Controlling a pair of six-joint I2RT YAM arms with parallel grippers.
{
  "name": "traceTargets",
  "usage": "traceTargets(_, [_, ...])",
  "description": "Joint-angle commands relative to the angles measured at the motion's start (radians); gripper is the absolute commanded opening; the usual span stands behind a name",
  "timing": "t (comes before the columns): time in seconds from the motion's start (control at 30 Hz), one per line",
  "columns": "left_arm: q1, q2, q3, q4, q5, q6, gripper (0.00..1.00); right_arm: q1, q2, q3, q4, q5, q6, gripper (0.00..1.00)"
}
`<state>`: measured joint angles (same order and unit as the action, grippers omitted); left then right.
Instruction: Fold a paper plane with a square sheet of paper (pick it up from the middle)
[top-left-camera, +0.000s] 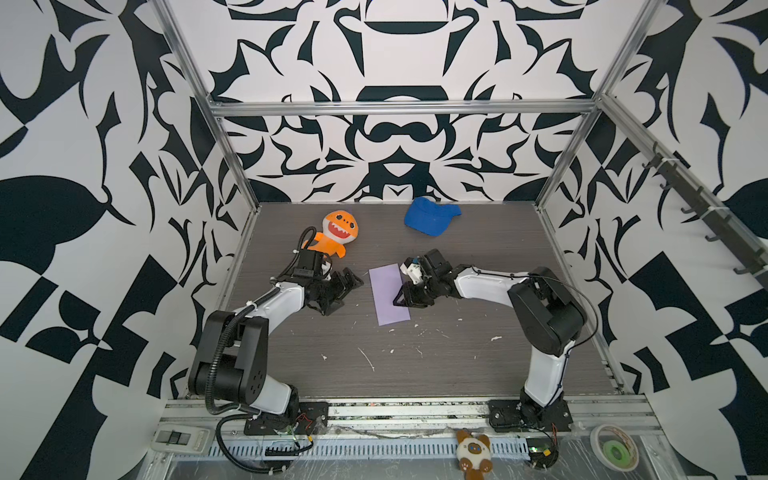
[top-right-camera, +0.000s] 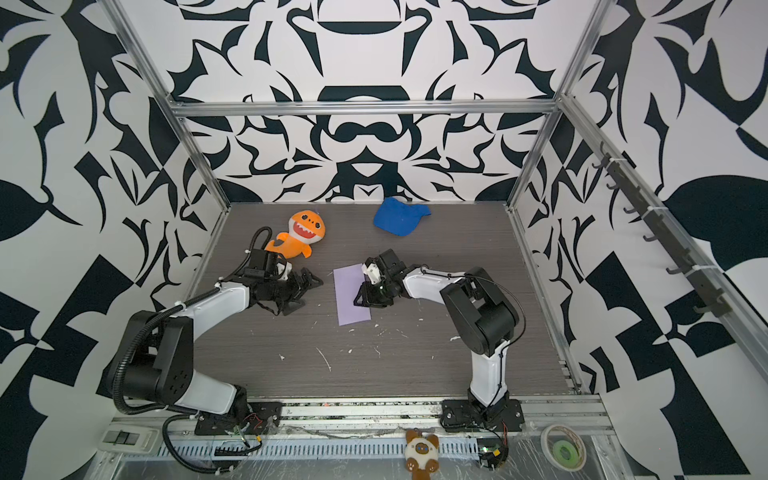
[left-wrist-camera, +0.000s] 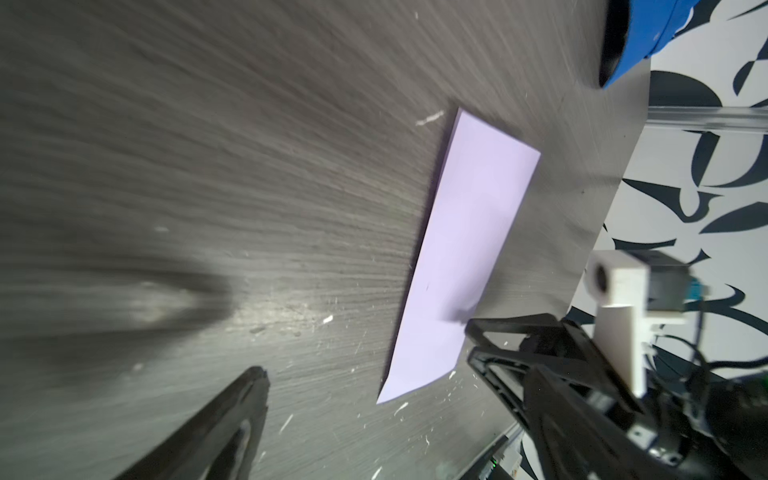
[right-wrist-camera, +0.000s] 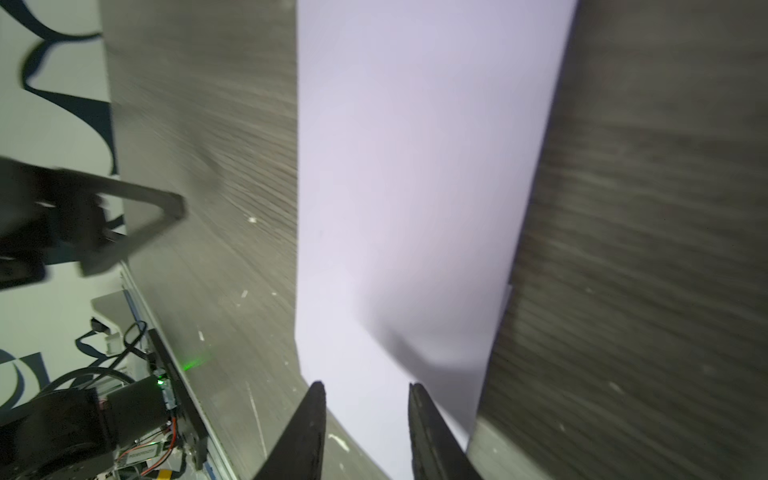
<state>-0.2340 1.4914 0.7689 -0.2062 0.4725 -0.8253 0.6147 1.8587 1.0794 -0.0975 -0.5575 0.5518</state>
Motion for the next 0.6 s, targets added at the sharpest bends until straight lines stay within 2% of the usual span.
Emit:
traceTargets(0.0, [-0.034,-0.035,-0.033,0.051,0.042,-0.041,0.99,0.003,-0.071,-0.026,0.114,0.028,0.055,0.37])
traceTargets(0.2, [-0.09,-0.014,-0.055,0.105,0.058,-0.085,1.0,-0.007,-0.006,0.02,0.122,0.071,0.095,0.37])
traceTargets(0.57, [-0.127,0.067,-0.045,0.205,0.089,-0.131,1.0,-0.014,0.093,0.073,0.131,0.038,0.123,0.37])
